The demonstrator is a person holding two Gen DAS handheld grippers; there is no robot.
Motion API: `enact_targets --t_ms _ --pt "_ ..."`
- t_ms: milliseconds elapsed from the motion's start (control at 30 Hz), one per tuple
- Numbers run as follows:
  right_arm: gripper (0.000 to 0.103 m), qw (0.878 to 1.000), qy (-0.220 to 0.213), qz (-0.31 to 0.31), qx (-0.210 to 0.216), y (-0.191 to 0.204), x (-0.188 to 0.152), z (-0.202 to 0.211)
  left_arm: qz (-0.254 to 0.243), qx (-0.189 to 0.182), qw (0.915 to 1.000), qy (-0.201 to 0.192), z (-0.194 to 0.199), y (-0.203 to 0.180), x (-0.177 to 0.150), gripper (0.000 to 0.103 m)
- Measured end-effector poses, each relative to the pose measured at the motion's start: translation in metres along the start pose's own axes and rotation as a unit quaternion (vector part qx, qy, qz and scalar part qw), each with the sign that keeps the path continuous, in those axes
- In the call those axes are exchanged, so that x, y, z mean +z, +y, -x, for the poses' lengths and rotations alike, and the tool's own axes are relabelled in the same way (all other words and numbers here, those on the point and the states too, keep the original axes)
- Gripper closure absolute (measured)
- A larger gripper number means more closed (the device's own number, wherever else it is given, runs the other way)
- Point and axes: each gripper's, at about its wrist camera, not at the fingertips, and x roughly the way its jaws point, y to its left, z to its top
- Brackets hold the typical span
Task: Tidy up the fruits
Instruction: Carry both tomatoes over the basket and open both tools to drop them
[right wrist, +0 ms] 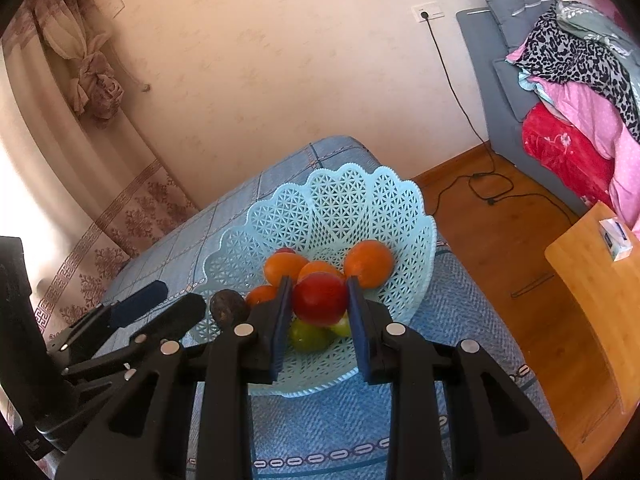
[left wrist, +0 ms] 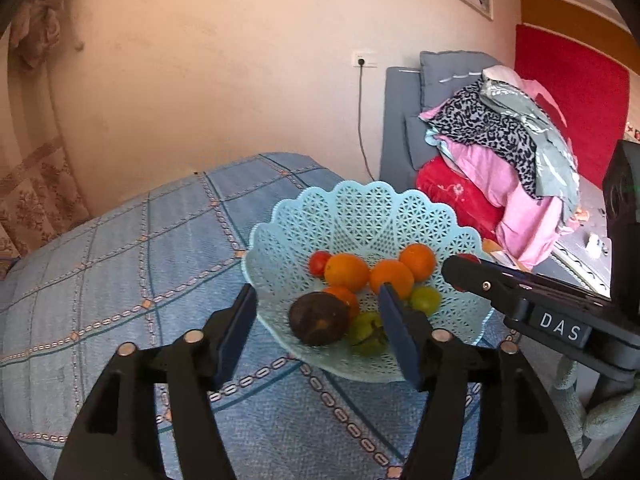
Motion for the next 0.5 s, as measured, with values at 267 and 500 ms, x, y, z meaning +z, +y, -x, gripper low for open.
enact_targets --t_ms 267,500 --pt "0.075 1.000 0.005 0.008 0.006 0.005 -0.002 -0.002 0.011 0.035 0.9993 -0.005 0.010 0.010 -0.005 0.019" --pt "0.050 1.000 -0.004 -0.008 0.002 0.002 -0.001 0.001 0.025 0.054 0.9982 -0.006 0.016 0.018 -0.011 0.013"
